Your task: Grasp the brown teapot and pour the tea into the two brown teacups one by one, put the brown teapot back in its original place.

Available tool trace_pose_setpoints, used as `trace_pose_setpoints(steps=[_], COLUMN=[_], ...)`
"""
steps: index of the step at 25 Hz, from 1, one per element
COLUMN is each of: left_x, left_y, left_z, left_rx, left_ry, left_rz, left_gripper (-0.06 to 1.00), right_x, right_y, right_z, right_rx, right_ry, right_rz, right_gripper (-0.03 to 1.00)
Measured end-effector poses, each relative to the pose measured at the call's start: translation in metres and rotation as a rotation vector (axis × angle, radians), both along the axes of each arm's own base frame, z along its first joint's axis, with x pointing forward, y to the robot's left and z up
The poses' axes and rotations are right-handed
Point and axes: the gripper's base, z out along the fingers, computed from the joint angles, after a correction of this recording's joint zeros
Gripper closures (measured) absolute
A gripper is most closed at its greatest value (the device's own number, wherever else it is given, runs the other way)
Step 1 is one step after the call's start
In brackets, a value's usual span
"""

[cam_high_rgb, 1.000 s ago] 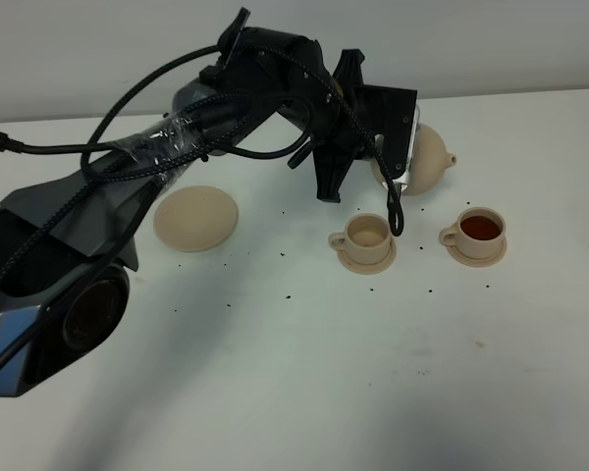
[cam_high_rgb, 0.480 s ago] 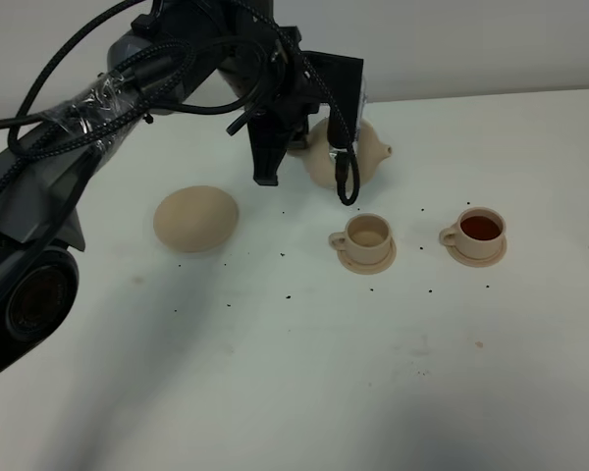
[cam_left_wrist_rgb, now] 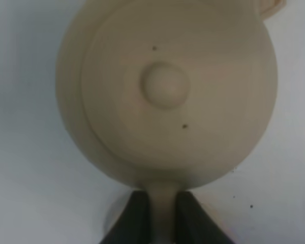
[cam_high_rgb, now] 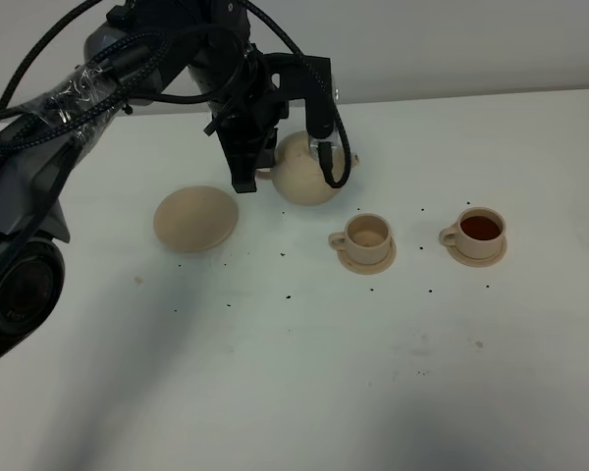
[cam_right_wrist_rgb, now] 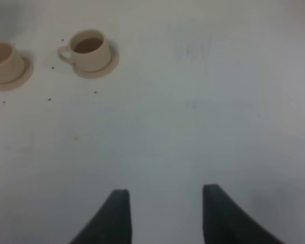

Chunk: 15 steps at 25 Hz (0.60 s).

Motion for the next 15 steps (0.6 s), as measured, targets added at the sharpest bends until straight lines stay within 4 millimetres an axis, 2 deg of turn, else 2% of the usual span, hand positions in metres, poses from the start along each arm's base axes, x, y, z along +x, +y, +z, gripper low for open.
trace_pose_setpoints(steps=[7, 15], left_x=[-0.004, -0.006], left_y=[-0.006, 0.000], left_z=[-0.003, -0.017], left_rx=[-0.074, 0.008], left_ry=[0.050, 0.068], left_rz=[0.084, 0.084], left_gripper=[0.82, 0.82], right_x=[0.000, 0.000], right_y=[0.000, 0.000], right_z=[0.000, 0.000], right_rx=[0.000, 0.000], right_ry=[0.000, 0.000], right_rz=[0.000, 0.000], right_gripper=[0.63, 0.63])
